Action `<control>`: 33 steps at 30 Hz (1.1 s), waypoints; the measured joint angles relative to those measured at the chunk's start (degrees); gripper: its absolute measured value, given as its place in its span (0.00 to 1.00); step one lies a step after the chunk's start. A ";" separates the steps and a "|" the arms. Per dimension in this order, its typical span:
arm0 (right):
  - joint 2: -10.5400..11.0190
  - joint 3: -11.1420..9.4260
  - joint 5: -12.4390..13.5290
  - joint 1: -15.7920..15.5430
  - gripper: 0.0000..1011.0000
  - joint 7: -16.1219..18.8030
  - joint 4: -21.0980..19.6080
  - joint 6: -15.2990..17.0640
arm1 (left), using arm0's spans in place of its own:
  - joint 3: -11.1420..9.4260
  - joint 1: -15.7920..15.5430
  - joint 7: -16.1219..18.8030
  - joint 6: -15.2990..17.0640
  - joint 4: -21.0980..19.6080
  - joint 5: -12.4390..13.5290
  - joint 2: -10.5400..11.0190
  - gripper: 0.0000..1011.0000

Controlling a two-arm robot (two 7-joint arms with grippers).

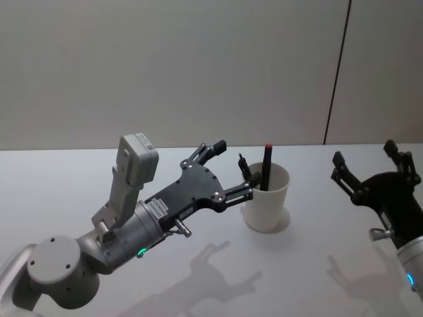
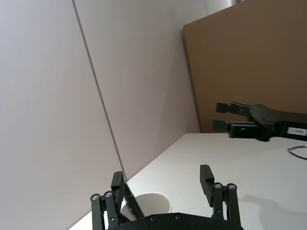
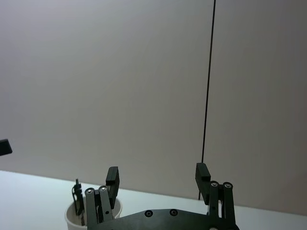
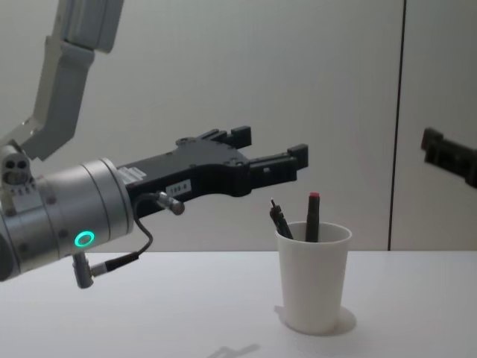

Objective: Place the pen into the pen holder.

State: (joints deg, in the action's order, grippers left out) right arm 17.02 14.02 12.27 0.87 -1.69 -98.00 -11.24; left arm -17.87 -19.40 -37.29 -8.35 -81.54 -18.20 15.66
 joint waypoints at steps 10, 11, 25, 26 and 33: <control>1.19 -0.57 2.15 -0.90 0.99 2.85 -1.69 6.80 | -1.55 1.07 6.92 1.75 -2.20 1.30 1.19 0.99; 1.40 -0.65 2.52 -1.06 0.99 3.32 -1.99 7.92 | -1.79 1.24 7.98 2.00 -2.54 1.48 1.37 0.99; 2.34 -1.11 4.18 -1.73 0.99 5.49 -3.25 13.17 | -4.24 3.01 18.85 4.72 -5.99 3.49 3.23 0.99; 2.34 -1.11 4.19 -1.73 0.99 5.50 -3.25 13.20 | -4.38 3.10 19.41 4.86 -6.16 3.61 3.32 0.99; 2.32 -1.11 4.20 -1.73 0.99 5.53 -3.26 13.20 | -5.54 3.94 24.51 6.15 -7.81 4.55 4.20 0.99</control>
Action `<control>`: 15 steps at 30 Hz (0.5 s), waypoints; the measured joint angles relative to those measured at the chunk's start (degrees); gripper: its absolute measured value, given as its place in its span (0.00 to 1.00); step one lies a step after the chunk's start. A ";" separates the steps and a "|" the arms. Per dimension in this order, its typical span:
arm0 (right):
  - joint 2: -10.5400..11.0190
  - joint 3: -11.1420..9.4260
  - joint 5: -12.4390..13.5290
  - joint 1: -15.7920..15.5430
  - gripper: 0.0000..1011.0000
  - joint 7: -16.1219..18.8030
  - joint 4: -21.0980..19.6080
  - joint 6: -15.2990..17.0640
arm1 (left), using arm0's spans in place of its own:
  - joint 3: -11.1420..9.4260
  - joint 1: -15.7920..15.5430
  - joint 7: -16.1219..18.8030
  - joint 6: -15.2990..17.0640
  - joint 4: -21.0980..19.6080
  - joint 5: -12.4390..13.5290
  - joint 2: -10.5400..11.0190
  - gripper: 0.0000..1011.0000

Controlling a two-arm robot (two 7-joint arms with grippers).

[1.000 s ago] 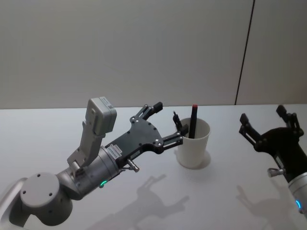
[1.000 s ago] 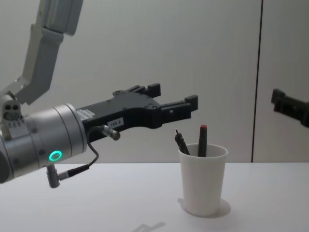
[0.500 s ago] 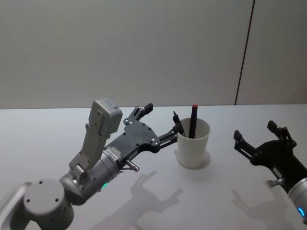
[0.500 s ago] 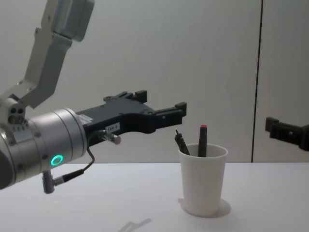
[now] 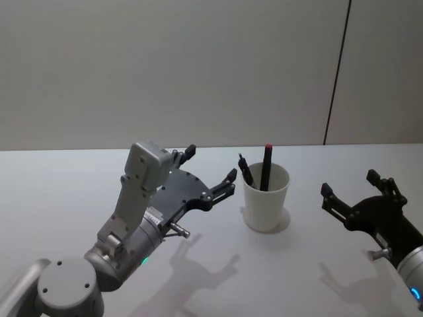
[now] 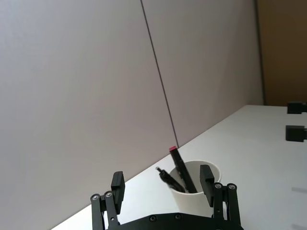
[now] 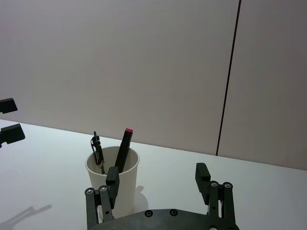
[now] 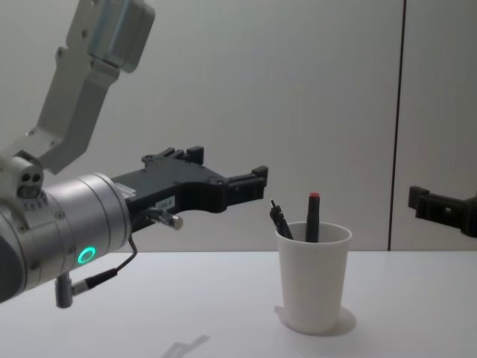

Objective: Place the pen into the pen holder.

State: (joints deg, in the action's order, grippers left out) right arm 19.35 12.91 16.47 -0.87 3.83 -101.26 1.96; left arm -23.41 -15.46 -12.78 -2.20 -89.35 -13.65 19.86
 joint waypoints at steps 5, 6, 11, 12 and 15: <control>-0.01 0.01 0.00 0.01 0.99 0.00 0.00 0.00 | -0.86 0.61 3.97 0.97 -1.25 0.72 0.67 0.99; -0.01 0.02 0.00 0.02 0.99 0.00 0.00 0.00 | -0.99 0.69 4.55 1.12 -1.42 0.83 0.78 0.99; -0.01 0.03 0.00 0.03 0.99 0.00 0.00 -0.01 | -1.85 1.30 8.39 2.10 -2.63 1.55 1.44 0.99; -0.01 0.04 0.00 0.03 0.99 0.00 0.00 -0.01 | -1.95 1.38 8.86 2.21 -2.79 1.64 1.52 0.99; -0.02 0.04 0.00 0.03 0.99 -0.01 0.01 -0.01 | -2.32 1.65 10.54 2.61 -3.33 1.93 1.80 0.99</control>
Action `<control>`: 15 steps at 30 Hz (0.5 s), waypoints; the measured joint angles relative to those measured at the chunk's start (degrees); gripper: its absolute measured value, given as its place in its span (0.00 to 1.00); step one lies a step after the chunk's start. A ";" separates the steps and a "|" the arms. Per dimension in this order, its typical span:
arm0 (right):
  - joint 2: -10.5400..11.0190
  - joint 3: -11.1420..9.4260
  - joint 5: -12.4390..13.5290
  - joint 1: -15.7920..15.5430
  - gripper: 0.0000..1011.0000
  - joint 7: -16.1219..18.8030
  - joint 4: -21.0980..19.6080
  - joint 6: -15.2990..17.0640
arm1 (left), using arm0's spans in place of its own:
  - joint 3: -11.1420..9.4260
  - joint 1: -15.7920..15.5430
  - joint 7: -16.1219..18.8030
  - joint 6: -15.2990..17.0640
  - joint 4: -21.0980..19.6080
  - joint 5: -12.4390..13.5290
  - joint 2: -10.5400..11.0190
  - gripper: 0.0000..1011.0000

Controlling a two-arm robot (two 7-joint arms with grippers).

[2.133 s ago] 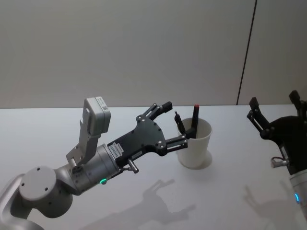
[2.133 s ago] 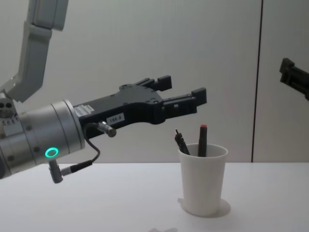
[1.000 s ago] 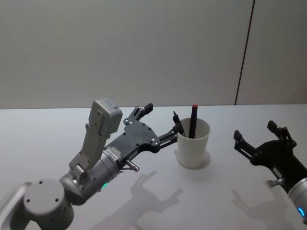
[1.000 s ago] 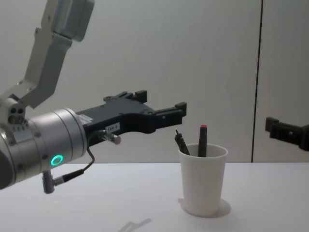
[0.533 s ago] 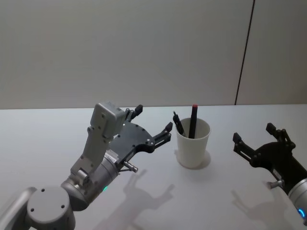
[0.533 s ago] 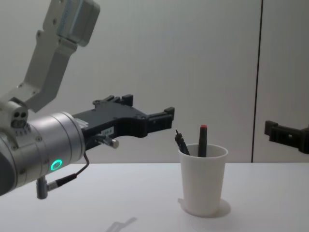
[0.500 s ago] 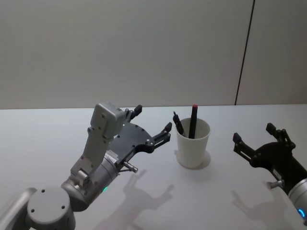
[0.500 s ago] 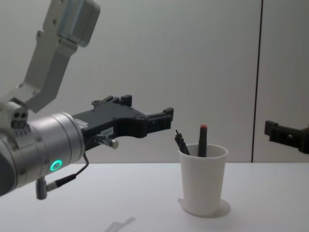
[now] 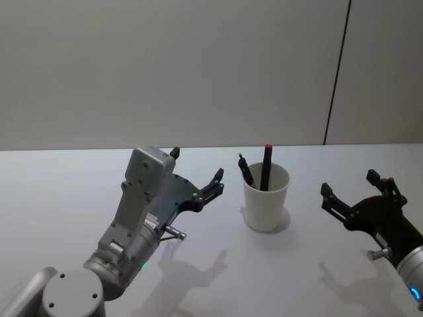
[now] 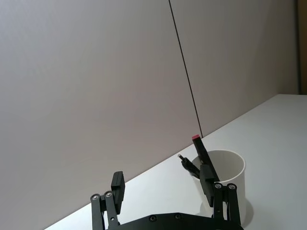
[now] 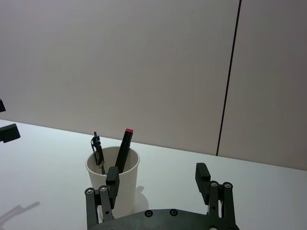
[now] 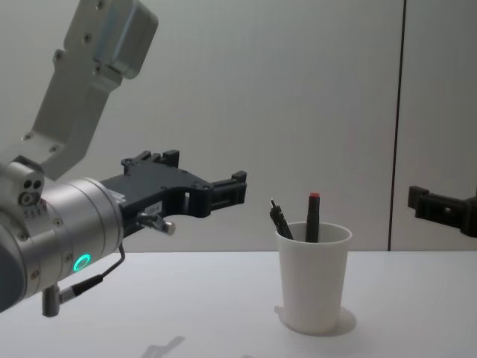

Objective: Place the pen into the pen holder.

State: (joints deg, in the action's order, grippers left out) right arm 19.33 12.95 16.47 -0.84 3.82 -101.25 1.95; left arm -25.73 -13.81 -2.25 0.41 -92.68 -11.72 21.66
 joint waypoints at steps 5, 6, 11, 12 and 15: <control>0.00 0.00 0.00 0.00 0.99 0.00 0.02 0.00 | -0.29 0.21 1.33 0.34 -0.45 0.24 0.22 0.99; 0.00 0.00 -0.01 0.00 0.99 0.00 0.02 0.00 | -0.31 0.23 1.43 0.36 -0.49 0.26 0.23 0.99; 0.00 0.00 0.00 0.00 0.99 0.00 0.02 0.00 | -0.35 0.25 1.60 0.42 -0.53 0.28 0.26 0.99; 0.00 0.00 -0.01 0.00 0.99 0.00 0.02 0.00 | -0.35 0.25 1.60 0.42 -0.53 0.28 0.26 0.99; 0.00 -0.01 0.00 0.00 0.99 0.00 0.02 0.00 | -0.34 0.25 1.62 0.42 -0.53 0.28 0.26 0.99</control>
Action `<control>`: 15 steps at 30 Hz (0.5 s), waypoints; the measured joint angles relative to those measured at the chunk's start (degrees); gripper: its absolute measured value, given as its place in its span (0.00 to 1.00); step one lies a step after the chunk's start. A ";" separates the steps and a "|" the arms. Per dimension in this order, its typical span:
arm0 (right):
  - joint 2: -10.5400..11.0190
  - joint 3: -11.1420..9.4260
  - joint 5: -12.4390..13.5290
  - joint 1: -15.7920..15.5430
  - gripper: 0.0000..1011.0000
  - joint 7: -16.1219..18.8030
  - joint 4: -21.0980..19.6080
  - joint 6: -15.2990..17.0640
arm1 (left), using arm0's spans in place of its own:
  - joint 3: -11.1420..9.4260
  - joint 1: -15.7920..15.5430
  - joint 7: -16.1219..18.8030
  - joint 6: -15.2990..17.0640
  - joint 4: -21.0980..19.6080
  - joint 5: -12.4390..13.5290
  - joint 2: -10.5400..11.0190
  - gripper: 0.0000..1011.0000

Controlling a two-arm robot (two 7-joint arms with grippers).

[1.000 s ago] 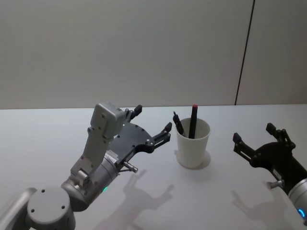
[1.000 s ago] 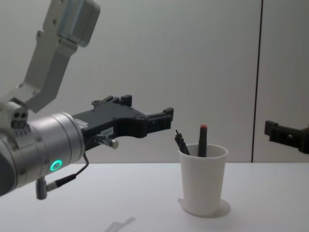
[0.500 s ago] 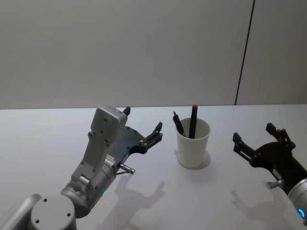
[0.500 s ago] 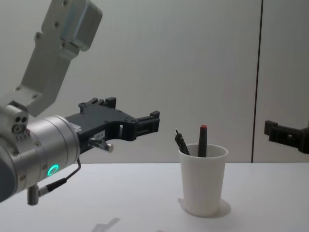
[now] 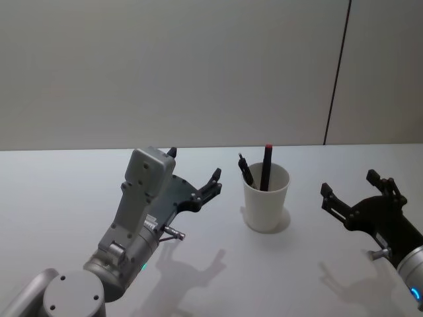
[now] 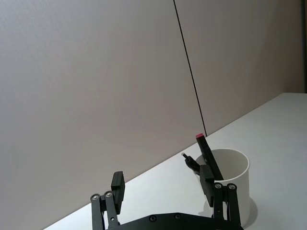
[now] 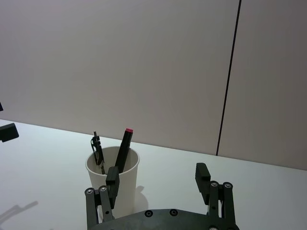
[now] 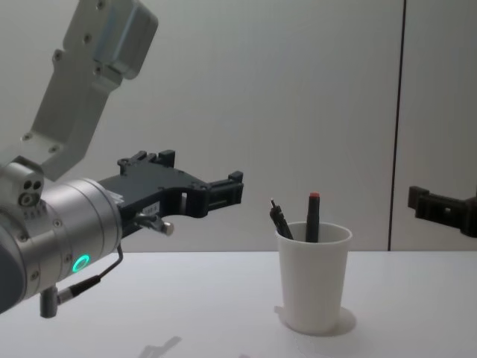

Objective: Place the pen into the pen holder.

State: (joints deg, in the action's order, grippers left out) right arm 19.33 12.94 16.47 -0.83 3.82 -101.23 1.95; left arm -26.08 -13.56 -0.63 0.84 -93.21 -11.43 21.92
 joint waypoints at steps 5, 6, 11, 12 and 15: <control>0.00 0.00 0.00 0.00 0.99 0.00 0.00 0.00 | 0.00 -0.01 0.01 0.00 0.00 0.00 -0.02 0.99; 0.00 0.00 0.00 0.00 0.99 0.00 0.00 0.00 | 0.00 -0.01 0.01 0.00 0.00 0.00 -0.03 0.99; 0.00 0.00 0.00 0.00 0.99 0.00 0.00 0.00 | 0.03 -0.03 0.01 -0.01 0.00 -0.01 -0.03 0.99; 0.00 0.00 0.00 0.00 0.99 0.00 0.00 0.00 | 0.03 -0.03 0.01 -0.01 0.00 -0.01 -0.03 0.99; 0.00 0.00 0.00 0.00 0.99 0.00 0.00 0.00 | 0.05 -0.03 0.00 -0.02 0.01 -0.03 -0.03 0.99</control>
State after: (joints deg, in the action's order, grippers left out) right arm 19.33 12.94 16.47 -0.84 3.83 -101.23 1.95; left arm -26.03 -13.59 -0.62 0.82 -93.21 -11.46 21.89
